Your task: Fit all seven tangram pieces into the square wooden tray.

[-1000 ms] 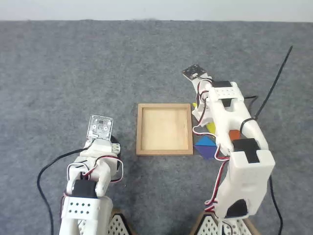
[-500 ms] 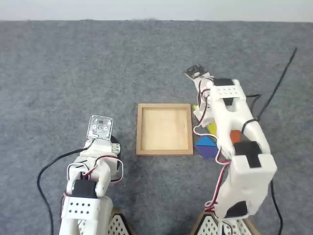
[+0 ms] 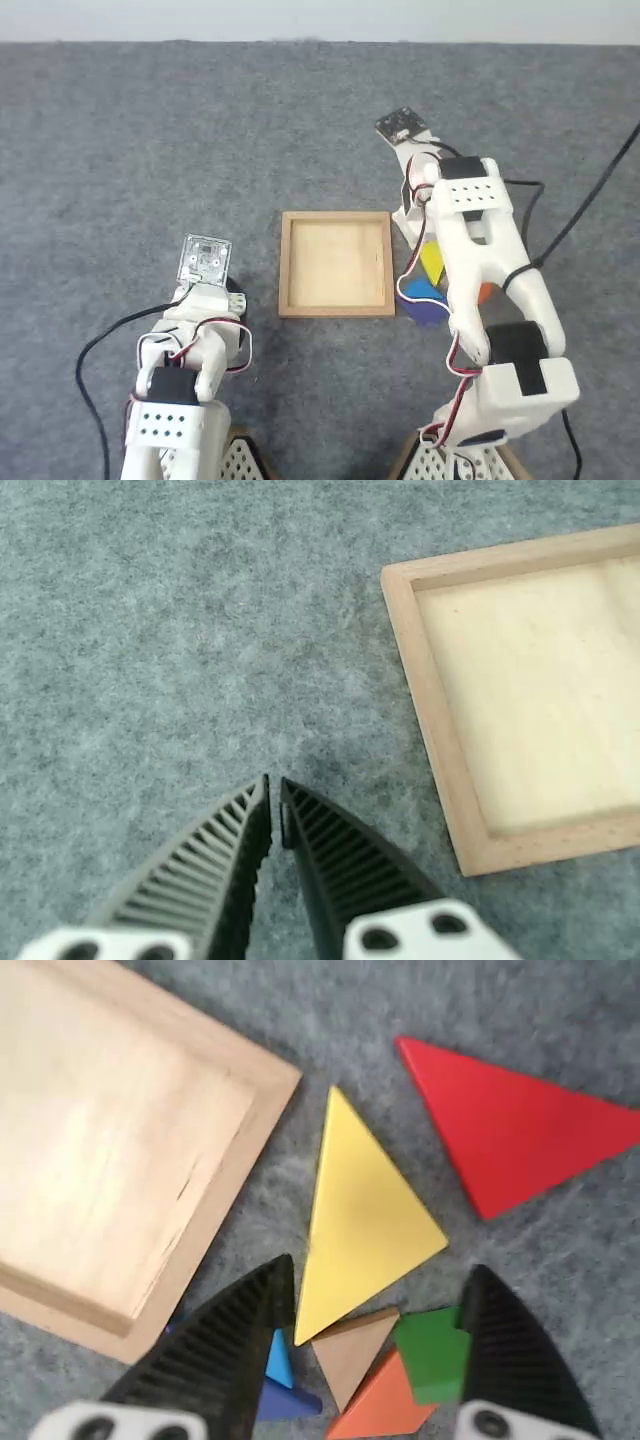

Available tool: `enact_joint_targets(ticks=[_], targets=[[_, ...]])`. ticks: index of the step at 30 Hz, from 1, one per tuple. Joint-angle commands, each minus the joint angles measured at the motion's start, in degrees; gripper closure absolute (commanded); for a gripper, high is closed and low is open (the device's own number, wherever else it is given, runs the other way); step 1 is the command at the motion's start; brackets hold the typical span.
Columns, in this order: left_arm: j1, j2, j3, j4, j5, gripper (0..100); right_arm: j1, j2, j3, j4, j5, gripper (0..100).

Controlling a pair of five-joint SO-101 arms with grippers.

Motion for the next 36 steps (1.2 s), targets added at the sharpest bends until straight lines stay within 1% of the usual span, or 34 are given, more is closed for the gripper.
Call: enact_joint_targets(ticks=[1, 8, 12, 18, 30, 36], targets=[[-0.26, -0.70, -0.48, 0.09, 0.26, 98, -0.92, 1.54, -0.09, 0.04, 2.29, 63.0], [-0.26, -0.70, -0.48, 0.09, 0.26, 98, -0.04, 10.42, -0.09, -4.35, 2.29, 63.0], [-0.26, -0.70, -0.48, 0.09, 0.26, 98, 0.92, 11.74, -0.18, -5.93, 2.11, 63.1], [-0.26, -0.70, -0.48, 0.09, 0.26, 98, 2.95, 12.26, -0.09, -8.13, 2.29, 69.4], [-0.26, -0.70, -0.48, 0.09, 0.26, 98, 2.77, 13.76, -0.26, -5.58, 2.20, 69.6], [-0.26, -0.70, -0.48, 0.09, 0.26, 98, 2.95, 18.59, -6.68, -0.66, 1.93, 69.6]])
